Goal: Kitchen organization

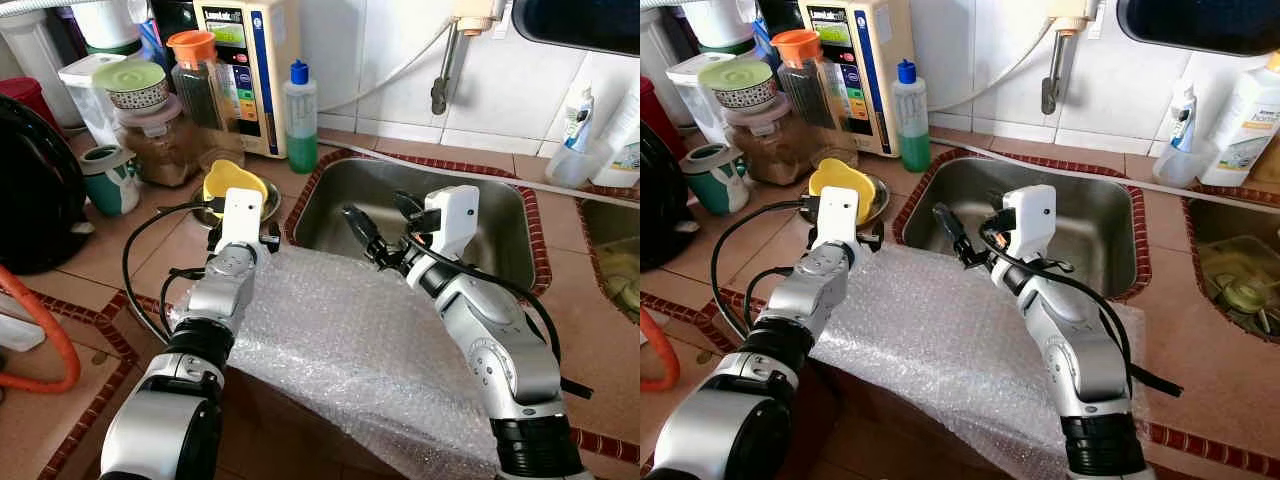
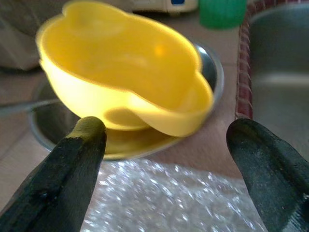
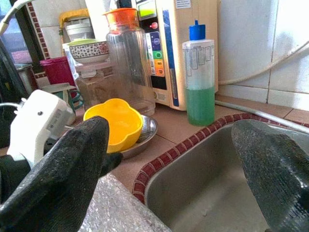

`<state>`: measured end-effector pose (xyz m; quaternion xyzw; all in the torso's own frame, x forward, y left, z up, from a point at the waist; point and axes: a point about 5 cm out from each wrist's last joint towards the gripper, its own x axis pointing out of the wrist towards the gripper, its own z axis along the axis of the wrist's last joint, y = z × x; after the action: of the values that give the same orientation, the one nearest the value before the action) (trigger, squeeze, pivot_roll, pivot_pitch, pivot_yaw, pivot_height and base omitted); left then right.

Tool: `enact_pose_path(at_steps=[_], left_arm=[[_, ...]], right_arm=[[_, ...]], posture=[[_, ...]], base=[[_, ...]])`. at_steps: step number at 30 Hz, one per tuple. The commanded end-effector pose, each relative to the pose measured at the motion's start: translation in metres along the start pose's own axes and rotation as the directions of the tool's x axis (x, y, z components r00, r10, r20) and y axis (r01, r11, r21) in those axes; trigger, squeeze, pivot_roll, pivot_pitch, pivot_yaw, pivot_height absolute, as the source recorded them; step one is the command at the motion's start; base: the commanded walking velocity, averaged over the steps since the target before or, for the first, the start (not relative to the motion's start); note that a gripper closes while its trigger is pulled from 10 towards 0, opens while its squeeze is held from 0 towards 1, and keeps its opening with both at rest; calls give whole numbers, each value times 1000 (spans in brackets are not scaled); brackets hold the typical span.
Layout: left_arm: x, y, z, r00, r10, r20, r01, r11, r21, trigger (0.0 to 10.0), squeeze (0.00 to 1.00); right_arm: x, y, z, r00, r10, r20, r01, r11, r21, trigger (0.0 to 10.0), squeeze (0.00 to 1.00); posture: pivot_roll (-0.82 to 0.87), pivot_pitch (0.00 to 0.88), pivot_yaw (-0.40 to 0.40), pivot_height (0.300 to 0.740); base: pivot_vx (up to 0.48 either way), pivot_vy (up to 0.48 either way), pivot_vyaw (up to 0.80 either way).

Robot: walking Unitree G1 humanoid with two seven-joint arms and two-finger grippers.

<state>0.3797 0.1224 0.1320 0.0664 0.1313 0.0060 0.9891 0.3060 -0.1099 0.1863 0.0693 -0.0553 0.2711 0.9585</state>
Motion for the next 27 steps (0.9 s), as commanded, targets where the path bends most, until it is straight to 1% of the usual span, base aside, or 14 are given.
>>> enact_pose_path(at_steps=[1,2,3,5,7,9,11,12,15,16,17,22,24,27], left_arm=[[-1,7,15,996,37,77,-39,999,29,10000,0],[-3,20,31,982,93,163,-98,995,21,10000,0],[-3,20,31,982,93,163,-98,995,21,10000,0],[-4,28,40,969,131,209,-136,991,8,10000,0],[-4,47,48,943,224,244,-223,974,-34,10000,0],[-3,76,48,906,366,214,-344,929,-134,10000,0],[-3,78,47,902,378,206,-354,924,-146,10000,0],[-3,86,43,898,411,156,-377,903,-206,10000,0],[-1,91,38,906,407,116,-369,893,-257,10000,0],[0,91,34,919,384,92,-339,886,-315,10000,0],[1,90,33,922,378,86,-333,885,-327,10000,0],[2,80,27,948,306,89,-264,911,-318,10000,0],[1,76,15,960,274,48,-241,905,-352,10000,0],[0,78,8,958,283,32,-253,898,-359,10000,0]], right_arm=[[2,-1,5,1000,1,18,-1,1000,-13,10000,0],[2,-1,5,1000,0,18,0,1000,-12,10000,0],[2,-1,5,1000,0,18,0,1000,-12,10000,0],[2,-1,5,1000,-1,19,1,1000,-11,10000,0],[2,-1,3,1000,-1,16,1,1000,-9,10000,0],[1,1,1,1000,2,10,-2,1000,-5,10000,0],[1,1,1,1000,3,10,-3,1000,-5,10000,0],[1,2,0,1000,3,7,-3,1000,-4,10000,0],[-1,2,-1,1000,1,2,-1,1000,-1,10000,0],[-2,2,-3,1000,-1,-4,1,1000,-1,10000,0],[-3,2,-3,1000,-1,-6,1,1000,-2,10000,0],[-5,4,-6,1000,-2,-12,2,1000,-7,10000,0],[-5,5,-7,1000,-2,-13,2,1000,-9,10000,0],[-5,5,-7,1000,-3,-12,3,1000,-7,10000,0]], posture=[[37,0,95,740],[38,0,94,740],[38,0,94,740],[39,0,94,740],[42,0,92,740],[42,0,91,740],[42,0,91,740],[42,0,89,740],[39,0,88,740],[37,0,86,740],[36,0,85,740],[33,0,85,740],[30,0,86,740],[32,0,85,740]], base=[[0,0,0],[0,0,0],[0,0,0],[0,0,0],[0,0,0],[0,0,0],[0,0,0],[0,0,0],[0,0,0],[0,0,0],[0,0,0],[0,0,0],[0,0,0],[0,0,0]])
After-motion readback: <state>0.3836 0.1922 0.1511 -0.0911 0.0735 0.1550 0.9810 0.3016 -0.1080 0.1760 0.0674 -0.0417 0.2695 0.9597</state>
